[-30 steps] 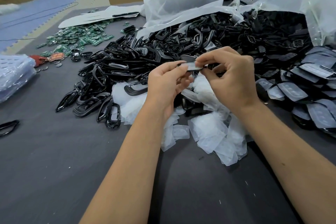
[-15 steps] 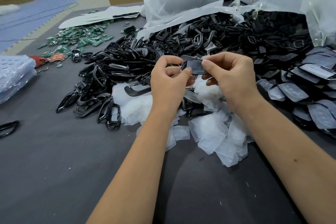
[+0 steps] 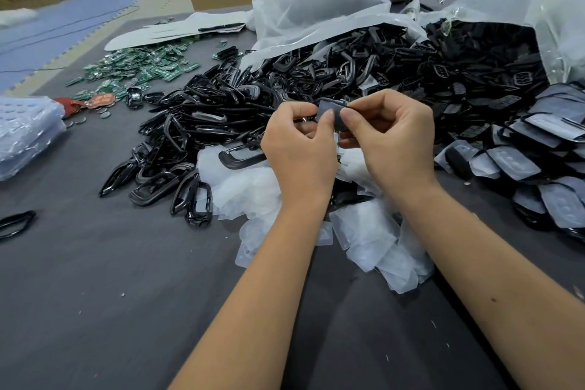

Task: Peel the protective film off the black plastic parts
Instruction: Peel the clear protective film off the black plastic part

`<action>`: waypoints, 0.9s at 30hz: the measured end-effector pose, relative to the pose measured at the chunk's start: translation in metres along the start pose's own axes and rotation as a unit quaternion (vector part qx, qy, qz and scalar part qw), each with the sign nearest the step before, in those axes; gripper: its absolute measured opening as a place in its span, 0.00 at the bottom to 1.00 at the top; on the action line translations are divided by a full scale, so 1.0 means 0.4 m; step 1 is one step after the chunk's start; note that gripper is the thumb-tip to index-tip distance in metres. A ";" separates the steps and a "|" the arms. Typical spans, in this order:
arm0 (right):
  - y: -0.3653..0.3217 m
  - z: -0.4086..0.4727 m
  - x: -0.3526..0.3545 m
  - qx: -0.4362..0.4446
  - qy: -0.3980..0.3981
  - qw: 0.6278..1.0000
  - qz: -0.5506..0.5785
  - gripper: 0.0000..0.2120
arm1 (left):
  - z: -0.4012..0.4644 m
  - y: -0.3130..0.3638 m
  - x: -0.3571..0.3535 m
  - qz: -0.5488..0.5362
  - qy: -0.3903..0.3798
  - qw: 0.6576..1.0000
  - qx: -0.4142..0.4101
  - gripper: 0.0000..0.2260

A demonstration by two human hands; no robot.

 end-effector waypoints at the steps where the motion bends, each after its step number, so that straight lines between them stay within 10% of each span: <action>1: 0.001 0.000 0.001 -0.001 -0.002 1.000 0.001 0.04 | 0.001 -0.001 0.002 -0.008 0.000 1.000 0.008 0.06; 27: 0.023 0.023 0.019 -0.039 -0.030 0.999 -0.002 0.04 | 0.005 -0.011 0.016 0.014 -0.031 0.999 -0.023 0.06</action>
Point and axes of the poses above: each hand's wrist, its own z-axis towards the middle knuckle, its own x-axis out of the back of the hand, y = z × x, the point moved 2 cm from there along z, towards the middle knuckle, and after that the axes turned 11 degrees about -x, right-handed, at the moved point
